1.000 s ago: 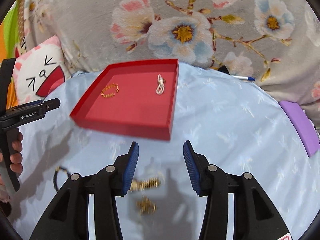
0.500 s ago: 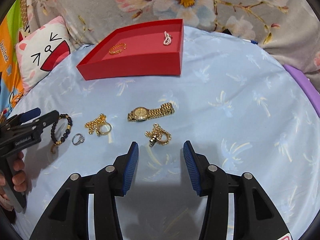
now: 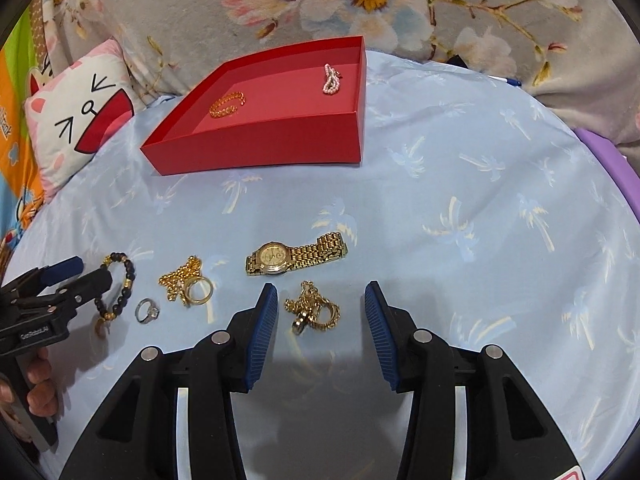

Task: Organize jewelry
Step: 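Withdraw both tools from the red box back over the jewelry, then grasp the gold chain with black clover pendant with the right tool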

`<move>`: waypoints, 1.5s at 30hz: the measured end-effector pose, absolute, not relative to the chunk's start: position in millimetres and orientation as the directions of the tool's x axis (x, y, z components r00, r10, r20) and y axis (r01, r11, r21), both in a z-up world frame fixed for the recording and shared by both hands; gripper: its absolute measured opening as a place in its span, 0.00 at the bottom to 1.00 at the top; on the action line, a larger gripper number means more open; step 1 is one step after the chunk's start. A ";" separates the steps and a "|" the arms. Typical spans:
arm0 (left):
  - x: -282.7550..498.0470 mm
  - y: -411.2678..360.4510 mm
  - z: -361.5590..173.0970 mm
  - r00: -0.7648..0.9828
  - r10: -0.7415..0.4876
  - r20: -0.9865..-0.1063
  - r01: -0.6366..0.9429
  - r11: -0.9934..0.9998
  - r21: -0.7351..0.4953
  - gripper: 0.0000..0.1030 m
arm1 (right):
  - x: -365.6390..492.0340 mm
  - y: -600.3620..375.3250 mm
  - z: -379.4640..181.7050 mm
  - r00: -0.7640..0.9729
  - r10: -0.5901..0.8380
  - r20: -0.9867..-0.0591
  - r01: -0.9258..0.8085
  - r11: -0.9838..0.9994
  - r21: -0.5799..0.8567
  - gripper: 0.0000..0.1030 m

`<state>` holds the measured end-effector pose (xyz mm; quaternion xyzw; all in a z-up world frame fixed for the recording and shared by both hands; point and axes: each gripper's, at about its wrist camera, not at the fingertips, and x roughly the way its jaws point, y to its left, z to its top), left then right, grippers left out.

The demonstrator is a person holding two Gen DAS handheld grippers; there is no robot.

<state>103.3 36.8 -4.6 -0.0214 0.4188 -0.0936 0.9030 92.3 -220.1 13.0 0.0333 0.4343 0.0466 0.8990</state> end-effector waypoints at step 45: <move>86.9 30.1 -4.4 0.619 -0.225 -0.753 0.184 0.973 -0.140 0.85 | 21.5 -219.4 16.0 0.591 0.213 -0.778 -0.095 0.976 0.195 0.09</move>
